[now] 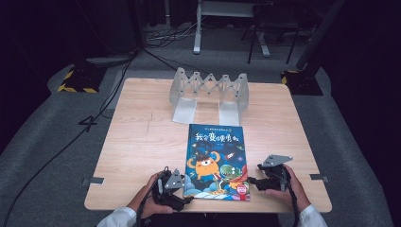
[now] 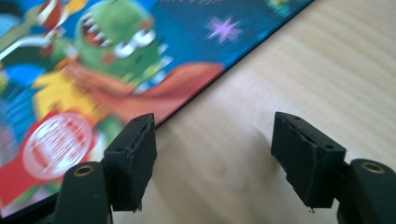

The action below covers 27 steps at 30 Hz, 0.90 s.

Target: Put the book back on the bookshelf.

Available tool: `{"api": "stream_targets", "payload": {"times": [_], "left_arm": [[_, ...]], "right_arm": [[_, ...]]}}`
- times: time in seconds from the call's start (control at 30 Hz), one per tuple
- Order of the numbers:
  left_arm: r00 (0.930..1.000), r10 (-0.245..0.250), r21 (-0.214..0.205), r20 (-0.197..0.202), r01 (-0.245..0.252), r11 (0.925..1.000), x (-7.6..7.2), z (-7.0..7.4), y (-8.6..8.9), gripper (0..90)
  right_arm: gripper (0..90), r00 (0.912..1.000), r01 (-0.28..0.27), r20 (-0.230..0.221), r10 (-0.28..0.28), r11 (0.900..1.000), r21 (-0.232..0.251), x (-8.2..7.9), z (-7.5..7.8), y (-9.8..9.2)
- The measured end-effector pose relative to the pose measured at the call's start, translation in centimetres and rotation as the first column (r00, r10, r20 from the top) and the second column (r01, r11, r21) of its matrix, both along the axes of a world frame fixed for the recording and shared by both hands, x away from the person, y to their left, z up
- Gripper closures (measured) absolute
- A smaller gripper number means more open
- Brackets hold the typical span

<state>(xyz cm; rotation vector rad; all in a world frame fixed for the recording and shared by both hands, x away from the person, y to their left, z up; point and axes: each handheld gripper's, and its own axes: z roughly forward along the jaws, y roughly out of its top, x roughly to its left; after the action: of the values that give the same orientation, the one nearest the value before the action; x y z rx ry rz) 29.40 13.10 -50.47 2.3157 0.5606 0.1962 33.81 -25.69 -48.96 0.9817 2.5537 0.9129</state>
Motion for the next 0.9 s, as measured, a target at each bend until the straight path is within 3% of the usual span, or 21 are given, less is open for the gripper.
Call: {"api": "stream_targets", "payload": {"times": [0.07,0.17,0.3,0.4,0.5,0.57,0.6,0.67,0.73,0.8,0.87,0.9], "left_arm": [[0.9997,0.026,0.001,0.001,-0.026,0.9997,0.0,0.0,0.8,18.3],[0.9997,0.024,0.004,0.007,-0.024,0.9997,0.1,0.0,1.8,17.6],[0.9999,0.011,0.005,0.005,-0.011,0.9999,0.3,0.0,2.2,17.3],[0.9998,0.02,0.004,0.005,-0.02,0.9998,0.3,0.0,2.5,17.6],[0.9998,0.017,0.004,0.005,-0.017,0.9998,0.2,0.0,3.1,20.1],[0.9996,0.022,-0.008,0.015,-0.022,0.9997,0.2,0.0,3.5,23.4],[0.9988,0.046,-0.02,0.018,-0.046,0.9987,0.2,0.0,3.9,28.8],[0.9989,0.043,-0.024,0.017,-0.043,0.9988,0.3,0.1,4.2,37.5],[0.9986,0.05,-0.027,0.016,-0.049,0.9984,0.5,0.1,4.0,39.1],[0.9985,0.052,-0.027,0.017,-0.052,0.9983,0.9,0.1,3.5,41.8],[0.9988,0.045,-0.028,0.018,-0.044,0.9986,1.1,0.1,3.0,45.7],[0.9989,0.044,-0.03,0.019,-0.043,0.9986,1.1,0.1,2.8,45.7]], "right_arm": [[32.7,0.9992,-0.032,-0.023,0.032,0.9995,0.005,-1.2,0.3,-0.1],[34.5,0.9968,-0.055,-0.058,0.054,0.9983,-0.021,-2.8,0.6,-0.2],[42.5,0.9919,-0.075,-0.112,0.061,0.9902,-0.118,-4.4,1.1,0.4],[46.6,0.9854,-0.095,-0.158,0.065,0.9763,-0.194,-5.0,1.8,1.1],[52.9,0.9708,-0.144,-0.223,0.089,0.9587,-0.245,-5.4,2.1,2.4],[54.0,0.9685,-0.154,-0.23,0.095,0.9557,-0.251,-5.4,2.2,2.6],[55.0,0.9674,-0.153,-0.236,0.092,0.9551,-0.254,-5.4,2.2,2.8],[59.3,0.9637,-0.166,-0.248,0.1,0.95,-0.264,-5.4,2.3,3.3],[63.5,0.9545,-0.187,-0.277,0.11,0.9446,-0.269,-5.6,2.5,3.7],[69.0,0.9519,-0.198,-0.286,0.11,0.9337,-0.299,-5.5,2.6,4.0],[71.9,0.9429,-0.219,-0.314,0.111,0.9166,-0.334,-5.0,2.7,4.5],[71.9,0.9429,-0.219,-0.314,0.111,0.9166,-0.334,-5.0,2.7,4.5]]}}
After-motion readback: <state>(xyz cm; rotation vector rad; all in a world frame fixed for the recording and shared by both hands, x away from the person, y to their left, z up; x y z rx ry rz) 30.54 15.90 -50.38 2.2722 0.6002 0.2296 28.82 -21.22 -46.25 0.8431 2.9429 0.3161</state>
